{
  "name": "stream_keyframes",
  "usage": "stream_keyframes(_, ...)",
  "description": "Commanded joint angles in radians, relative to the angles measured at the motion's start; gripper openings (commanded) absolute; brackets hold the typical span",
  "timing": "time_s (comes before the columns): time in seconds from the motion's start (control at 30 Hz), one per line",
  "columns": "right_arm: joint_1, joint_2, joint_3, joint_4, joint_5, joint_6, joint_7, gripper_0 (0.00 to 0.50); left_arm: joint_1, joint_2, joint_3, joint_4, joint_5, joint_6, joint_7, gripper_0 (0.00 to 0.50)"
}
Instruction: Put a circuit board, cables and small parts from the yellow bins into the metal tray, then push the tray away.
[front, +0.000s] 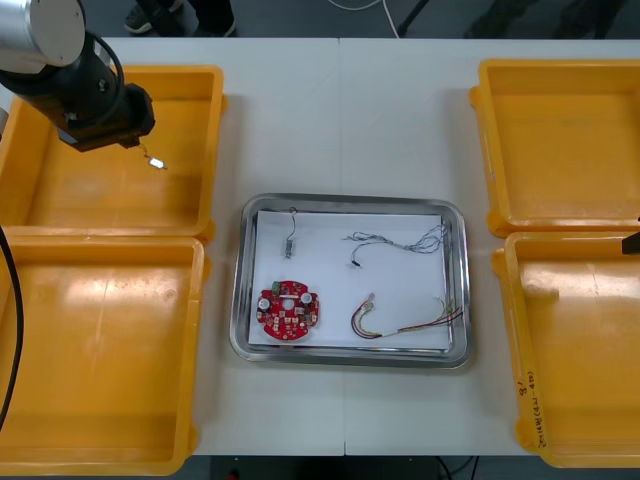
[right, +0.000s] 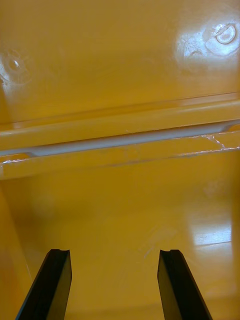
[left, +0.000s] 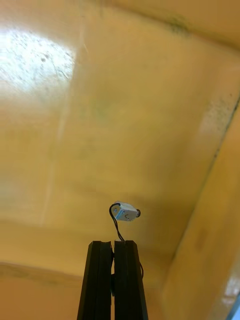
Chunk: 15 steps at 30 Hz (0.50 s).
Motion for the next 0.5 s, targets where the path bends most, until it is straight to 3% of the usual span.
stream_keyframes(0.03, 0.005, -0.009, -0.025, -0.006, -0.009, 0.001, -0.028, 0.500, 0.010, 0.047, 0.020, -0.008, -0.055, -0.028, 0.089, 0.000)
stream_keyframes(0.5, 0.004, -0.009, -0.025, -0.006, -0.010, 0.019, -0.031, 0.500, 0.008, 0.034, 0.020, 0.125, -0.101, -0.147, 0.052, 0.001)
